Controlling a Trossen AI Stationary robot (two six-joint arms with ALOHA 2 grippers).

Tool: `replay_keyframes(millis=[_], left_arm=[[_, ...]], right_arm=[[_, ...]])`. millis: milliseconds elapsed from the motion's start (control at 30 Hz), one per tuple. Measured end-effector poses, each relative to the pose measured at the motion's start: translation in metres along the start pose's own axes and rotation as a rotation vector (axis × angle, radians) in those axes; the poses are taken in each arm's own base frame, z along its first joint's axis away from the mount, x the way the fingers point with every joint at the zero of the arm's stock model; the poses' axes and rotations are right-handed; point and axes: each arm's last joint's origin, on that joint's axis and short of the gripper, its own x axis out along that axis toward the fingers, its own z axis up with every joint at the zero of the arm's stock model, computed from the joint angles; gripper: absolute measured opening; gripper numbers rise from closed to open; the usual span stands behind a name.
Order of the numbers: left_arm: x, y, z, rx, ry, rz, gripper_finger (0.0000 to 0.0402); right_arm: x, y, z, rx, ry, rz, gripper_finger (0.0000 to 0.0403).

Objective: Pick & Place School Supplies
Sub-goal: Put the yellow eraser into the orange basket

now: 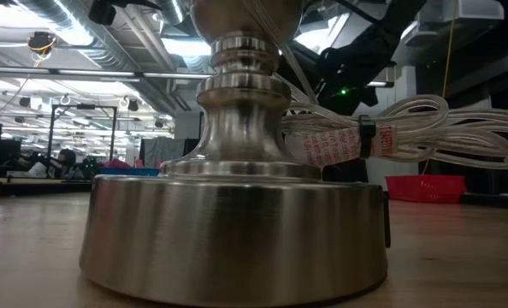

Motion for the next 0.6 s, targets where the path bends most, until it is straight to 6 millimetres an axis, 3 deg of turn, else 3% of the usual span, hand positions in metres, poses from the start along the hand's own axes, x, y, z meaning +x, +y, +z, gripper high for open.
replay_keyframes(millis=[167, 367, 467, 600], left_arm=[[0.0, 0.0, 0.0, 0.018, -0.001, 0.001, 0.0137], [0.0, 0.0, 0.0, 0.065, -0.002, 0.002, 0.0137], [0.0, -0.001, -0.002, 0.109, 0.009, -0.005, 0.0137], [0.0, -0.009, -0.004, 0.21, 0.0, -0.081, 0.0137]], right_arm=[[-0.016, 0.005, -0.002, -0.017, 0.05, 0.037, 0.0034], [-0.062, 0.014, 0.007, -0.038, -0.023, 0.05, 0.0034], [-0.099, 0.02, 0.014, -0.026, -0.105, 0.08, 0.0034], [-0.162, 0.02, 0.03, 0.011, -0.274, 0.176, 0.0034]])
